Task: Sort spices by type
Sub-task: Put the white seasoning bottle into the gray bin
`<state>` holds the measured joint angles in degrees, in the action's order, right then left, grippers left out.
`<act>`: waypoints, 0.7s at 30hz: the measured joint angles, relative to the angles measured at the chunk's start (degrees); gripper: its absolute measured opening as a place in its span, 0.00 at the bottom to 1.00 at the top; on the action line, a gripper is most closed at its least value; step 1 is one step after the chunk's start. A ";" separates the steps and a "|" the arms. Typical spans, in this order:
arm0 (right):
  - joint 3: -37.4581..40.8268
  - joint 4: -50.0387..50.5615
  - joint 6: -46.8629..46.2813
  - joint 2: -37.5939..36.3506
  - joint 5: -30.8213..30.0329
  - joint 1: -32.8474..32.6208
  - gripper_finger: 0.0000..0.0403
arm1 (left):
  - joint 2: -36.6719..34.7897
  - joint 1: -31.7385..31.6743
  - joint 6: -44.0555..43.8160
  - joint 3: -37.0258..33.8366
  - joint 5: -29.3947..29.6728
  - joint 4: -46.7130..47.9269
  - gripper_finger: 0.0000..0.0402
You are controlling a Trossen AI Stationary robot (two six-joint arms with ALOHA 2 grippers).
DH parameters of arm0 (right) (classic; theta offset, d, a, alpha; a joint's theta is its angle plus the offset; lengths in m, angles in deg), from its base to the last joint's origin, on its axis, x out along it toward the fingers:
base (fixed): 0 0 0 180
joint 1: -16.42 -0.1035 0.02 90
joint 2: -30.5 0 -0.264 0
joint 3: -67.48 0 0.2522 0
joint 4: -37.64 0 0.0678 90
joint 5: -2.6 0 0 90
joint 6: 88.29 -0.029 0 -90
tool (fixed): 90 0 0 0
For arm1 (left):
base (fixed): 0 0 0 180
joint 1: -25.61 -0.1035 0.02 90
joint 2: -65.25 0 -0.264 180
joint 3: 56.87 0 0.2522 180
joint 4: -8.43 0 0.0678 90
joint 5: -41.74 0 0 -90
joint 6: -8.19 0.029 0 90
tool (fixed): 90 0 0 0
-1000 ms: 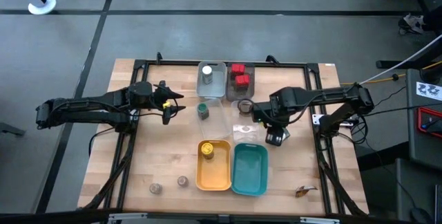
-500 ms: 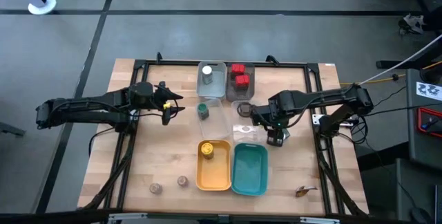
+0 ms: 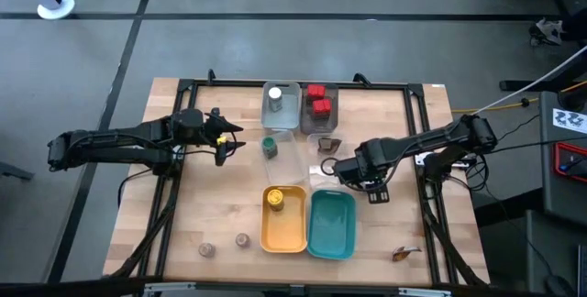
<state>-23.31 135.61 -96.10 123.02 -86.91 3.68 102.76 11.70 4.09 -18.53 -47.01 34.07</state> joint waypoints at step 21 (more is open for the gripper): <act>12.59 -13.83 3.35 -0.08 0.55 0.00 0.61 | 0.02 0.02 0.02 0.00 0.00 -0.04 0.58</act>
<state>-10.72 121.78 -92.76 122.95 -86.36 3.68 102.79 11.72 4.11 -18.53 -47.01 34.03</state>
